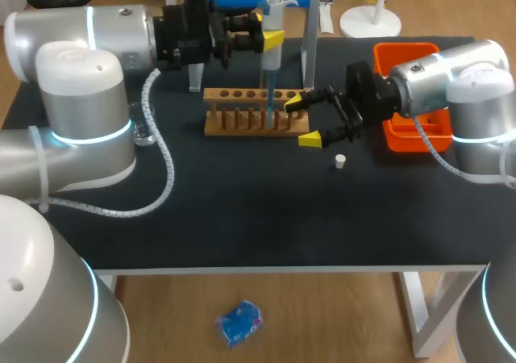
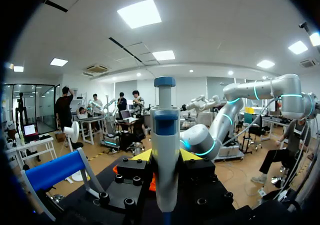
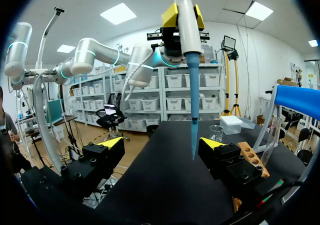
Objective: Invert the test tube, pick up the pipette, mount the tip to pipette, aspirate from beaker and dispense into the tube, eject the tip, return the pipette, and cap with the stopper.
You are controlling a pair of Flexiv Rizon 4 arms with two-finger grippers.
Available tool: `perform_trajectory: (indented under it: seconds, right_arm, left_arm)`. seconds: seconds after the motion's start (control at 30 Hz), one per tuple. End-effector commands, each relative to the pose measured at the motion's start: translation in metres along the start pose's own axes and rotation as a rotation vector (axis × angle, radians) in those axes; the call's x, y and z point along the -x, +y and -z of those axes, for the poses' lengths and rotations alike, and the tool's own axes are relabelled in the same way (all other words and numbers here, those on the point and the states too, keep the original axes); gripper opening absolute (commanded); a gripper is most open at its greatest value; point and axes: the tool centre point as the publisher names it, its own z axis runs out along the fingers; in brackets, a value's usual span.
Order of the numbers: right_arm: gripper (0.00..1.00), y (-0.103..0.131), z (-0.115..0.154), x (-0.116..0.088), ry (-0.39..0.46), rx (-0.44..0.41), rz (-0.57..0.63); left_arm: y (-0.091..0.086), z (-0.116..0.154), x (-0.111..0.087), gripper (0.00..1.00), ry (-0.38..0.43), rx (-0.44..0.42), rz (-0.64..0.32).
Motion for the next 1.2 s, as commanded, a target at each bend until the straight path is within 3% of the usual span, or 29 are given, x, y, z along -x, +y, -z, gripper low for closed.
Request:
perform_trajectory:
  seconds: [0.03, 0.3, 0.97, 1.2]
  right_arm:
    - [1.0, 0.001, 0.0, -0.001, -0.003, -0.002, 0.0]
    - [1.0, 0.001, 0.0, -0.001, -0.003, -0.002, 0.0]
    - [1.0, 0.001, 0.0, -0.001, -0.003, -0.002, 0.0]
    - [1.0, 0.001, 0.0, -0.001, -0.003, -0.002, 0.0]
  left_arm:
    - [-0.005, 0.048, -0.006, 0.0, -0.041, -0.007, -0.006]
    - [-0.006, 0.101, -0.003, 0.0, -0.153, -0.009, -0.022]
    - [-0.006, 0.101, -0.003, 0.0, -0.153, -0.009, -0.022]
    - [0.006, 0.137, 0.008, 0.0, -0.082, 0.021, -0.027]
